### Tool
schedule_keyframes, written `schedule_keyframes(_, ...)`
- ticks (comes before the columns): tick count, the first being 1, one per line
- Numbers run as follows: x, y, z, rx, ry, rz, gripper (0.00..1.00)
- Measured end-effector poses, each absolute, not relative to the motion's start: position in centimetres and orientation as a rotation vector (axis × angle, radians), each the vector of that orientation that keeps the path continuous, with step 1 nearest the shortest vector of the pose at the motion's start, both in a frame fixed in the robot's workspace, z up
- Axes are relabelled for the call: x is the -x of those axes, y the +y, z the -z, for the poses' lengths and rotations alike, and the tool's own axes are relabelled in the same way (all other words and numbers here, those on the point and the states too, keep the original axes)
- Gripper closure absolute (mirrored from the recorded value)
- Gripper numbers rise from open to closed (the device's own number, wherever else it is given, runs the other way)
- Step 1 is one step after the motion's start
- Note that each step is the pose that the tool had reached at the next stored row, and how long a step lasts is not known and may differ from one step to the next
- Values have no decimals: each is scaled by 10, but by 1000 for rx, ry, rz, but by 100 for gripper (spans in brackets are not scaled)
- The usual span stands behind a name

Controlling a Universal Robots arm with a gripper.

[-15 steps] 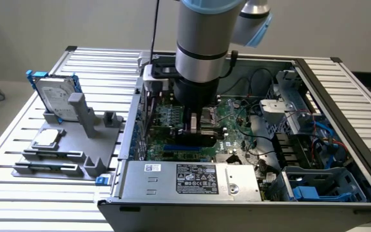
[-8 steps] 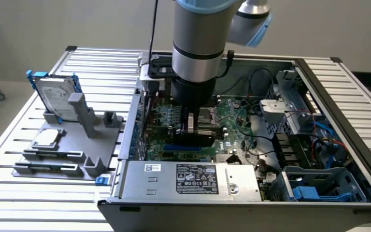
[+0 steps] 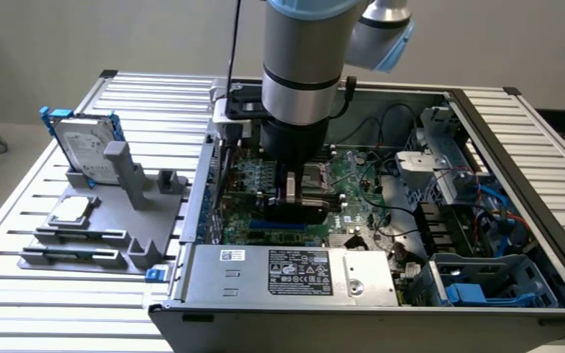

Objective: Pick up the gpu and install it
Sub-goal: 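Insert the gpu into the slot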

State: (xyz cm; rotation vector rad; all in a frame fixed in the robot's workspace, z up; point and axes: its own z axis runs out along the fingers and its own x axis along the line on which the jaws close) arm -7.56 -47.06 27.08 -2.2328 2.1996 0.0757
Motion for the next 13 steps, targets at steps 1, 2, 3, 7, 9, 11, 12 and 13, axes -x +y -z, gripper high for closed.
schedule_keyframes(1, 76, -471, -271, 2233, 2200, -73, 74)
schedule_keyframes(2, 76, -471, -271, 2233, 2200, -71, 74)
schedule_keyframes(3, 76, -471, -271, 2233, 2200, -69, 74)
schedule_keyframes(7, 76, -471, -271, 2232, 2198, -61, 74)
schedule_keyframes(9, 76, -471, -271, 2231, 2197, -59, 74)
schedule_keyframes(11, 76, -471, -271, 2231, 2197, -58, 74)
schedule_keyframes(12, 76, -471, -271, 2231, 2197, -58, 74)
schedule_keyframes(13, 76, -471, -271, 2231, 2197, -58, 74)
